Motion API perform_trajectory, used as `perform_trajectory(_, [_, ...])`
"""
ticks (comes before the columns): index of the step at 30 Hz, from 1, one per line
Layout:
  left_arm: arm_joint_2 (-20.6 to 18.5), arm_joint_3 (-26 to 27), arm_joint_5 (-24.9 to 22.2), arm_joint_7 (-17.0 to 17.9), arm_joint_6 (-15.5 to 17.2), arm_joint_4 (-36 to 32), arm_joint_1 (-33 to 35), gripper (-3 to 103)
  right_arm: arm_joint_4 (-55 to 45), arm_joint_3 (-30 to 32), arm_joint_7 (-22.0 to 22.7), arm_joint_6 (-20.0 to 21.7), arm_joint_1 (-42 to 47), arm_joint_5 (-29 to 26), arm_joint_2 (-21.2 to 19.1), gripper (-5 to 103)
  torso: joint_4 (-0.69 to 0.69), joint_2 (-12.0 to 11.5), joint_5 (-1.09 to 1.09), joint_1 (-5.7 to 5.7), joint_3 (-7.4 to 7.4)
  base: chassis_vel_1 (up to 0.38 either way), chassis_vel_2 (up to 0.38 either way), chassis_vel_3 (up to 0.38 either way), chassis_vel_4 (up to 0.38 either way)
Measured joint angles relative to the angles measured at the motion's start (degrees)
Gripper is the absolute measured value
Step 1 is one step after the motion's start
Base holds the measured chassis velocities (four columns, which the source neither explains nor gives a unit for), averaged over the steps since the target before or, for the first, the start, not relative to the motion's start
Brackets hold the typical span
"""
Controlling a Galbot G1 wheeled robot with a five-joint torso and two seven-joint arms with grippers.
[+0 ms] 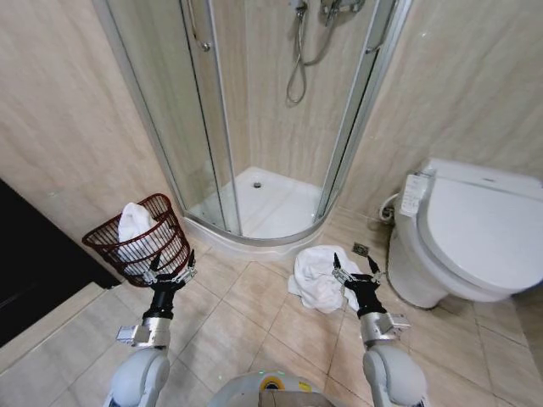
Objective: Discard the used towel into the hamper.
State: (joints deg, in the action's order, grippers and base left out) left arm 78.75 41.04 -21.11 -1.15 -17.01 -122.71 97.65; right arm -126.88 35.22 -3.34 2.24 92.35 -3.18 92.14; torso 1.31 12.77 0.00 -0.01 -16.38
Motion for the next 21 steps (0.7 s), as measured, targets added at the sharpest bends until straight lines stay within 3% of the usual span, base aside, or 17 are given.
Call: perform_trajectory(21, [0.11, -0.12, 0.05, -0.49, -0.42, 0.05, 0.07, 100, 0.46, 0.32, 0.29, -1.53, 0.72, -0.24, 0.00, 100, 0.02, 0.00, 0.00, 0.01, 0.00, -0.040, 0.036, 0.040, -0.039])
